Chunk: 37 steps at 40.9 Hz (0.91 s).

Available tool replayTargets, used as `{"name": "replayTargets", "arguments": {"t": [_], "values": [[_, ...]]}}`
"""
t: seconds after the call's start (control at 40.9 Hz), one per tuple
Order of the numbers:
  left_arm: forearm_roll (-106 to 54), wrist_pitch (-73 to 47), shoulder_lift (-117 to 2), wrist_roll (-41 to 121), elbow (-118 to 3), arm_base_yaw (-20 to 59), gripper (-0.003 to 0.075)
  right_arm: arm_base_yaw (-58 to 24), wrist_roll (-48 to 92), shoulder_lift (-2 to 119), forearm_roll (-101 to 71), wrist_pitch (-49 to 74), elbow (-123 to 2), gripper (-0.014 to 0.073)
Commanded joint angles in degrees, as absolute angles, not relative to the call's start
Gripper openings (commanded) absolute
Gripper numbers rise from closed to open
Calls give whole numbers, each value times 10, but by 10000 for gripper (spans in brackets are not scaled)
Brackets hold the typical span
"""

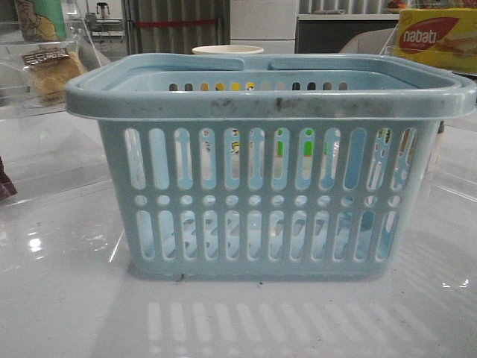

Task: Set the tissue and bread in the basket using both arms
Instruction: 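Close the right gripper on the white tissue pack and lift it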

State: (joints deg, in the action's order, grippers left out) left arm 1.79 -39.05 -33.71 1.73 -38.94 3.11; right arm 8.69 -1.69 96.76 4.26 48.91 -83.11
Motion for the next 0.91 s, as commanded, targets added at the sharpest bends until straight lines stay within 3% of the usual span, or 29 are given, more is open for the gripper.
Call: {"name": "replayTargets", "arguments": {"t": [0.0, 0.514, 0.759, 0.881], "values": [[14, -349, -341, 12, -406, 30, 488, 91, -10, 969, 43, 441, -861, 569], [14, -349, -341, 12, -406, 30, 488, 91, -10, 1038, 96, 296, -861, 561], [14, -349, -341, 12, -406, 30, 488, 91, -10, 1040, 96, 281, -861, 253], [14, -349, -341, 12, -406, 30, 488, 91, -11, 1033, 96, 286, -861, 197]]}}
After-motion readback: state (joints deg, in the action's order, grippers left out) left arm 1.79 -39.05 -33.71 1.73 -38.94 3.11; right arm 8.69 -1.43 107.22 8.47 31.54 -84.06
